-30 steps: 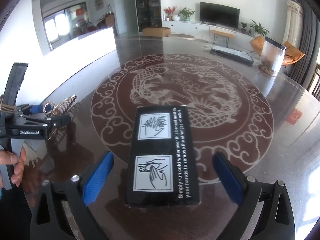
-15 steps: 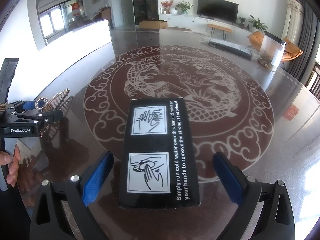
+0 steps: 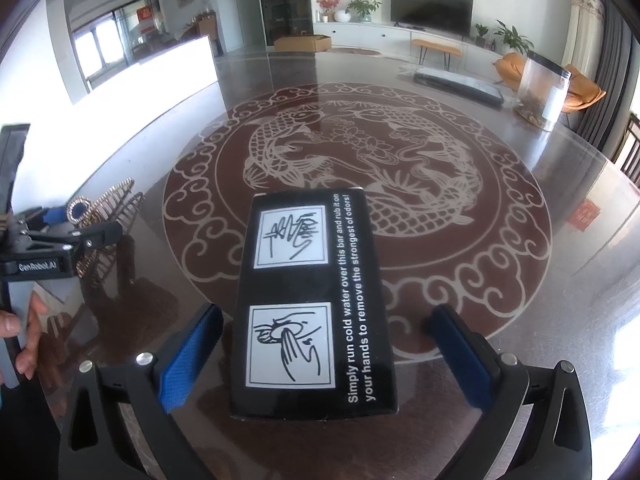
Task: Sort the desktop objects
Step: 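Lift the pearl claw clip with the left tool while the right tool holds the black box, then carry the claw clip and black box over the box with both tools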
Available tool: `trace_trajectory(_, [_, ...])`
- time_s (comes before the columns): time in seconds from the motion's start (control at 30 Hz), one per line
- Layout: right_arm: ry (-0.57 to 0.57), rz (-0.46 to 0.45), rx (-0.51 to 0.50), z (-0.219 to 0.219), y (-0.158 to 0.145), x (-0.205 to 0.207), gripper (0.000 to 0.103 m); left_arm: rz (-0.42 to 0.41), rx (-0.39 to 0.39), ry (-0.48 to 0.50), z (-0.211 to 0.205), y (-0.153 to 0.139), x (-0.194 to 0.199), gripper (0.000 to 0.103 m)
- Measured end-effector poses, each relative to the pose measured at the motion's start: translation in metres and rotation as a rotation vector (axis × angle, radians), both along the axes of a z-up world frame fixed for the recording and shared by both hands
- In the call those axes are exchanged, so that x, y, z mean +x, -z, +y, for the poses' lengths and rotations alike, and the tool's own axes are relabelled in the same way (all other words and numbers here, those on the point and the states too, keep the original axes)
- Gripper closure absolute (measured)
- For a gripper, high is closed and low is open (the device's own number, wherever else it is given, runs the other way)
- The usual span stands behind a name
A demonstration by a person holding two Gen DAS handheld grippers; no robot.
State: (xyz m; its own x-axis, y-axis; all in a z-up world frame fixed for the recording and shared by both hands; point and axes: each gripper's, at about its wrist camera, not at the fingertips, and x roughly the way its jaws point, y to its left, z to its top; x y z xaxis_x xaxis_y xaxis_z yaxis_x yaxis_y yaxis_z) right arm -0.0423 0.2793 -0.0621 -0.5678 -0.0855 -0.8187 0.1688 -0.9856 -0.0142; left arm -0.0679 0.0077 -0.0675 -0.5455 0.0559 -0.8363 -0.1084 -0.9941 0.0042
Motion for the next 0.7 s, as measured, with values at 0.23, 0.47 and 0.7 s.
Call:
trace_trajectory(0.23, [-0.067,-0.191,0.034,-0.004,-0.005,-0.028,0.000,-0.170,-0.032,0.170,-0.004,-0.004,-0.008,0.000])
trace_trajectory(0.47, [-0.146,-0.444,0.054,-0.010,-0.007,-0.063,0.000,-0.214,-0.063,0.249,-0.010,-0.004,-0.017,0.000])
trace_trajectory(0.7, [-0.157,-0.427,0.022,-0.009,-0.016,-0.064,0.016,-0.158,-0.083,0.214,-0.005,-0.011,-0.023,0.009])
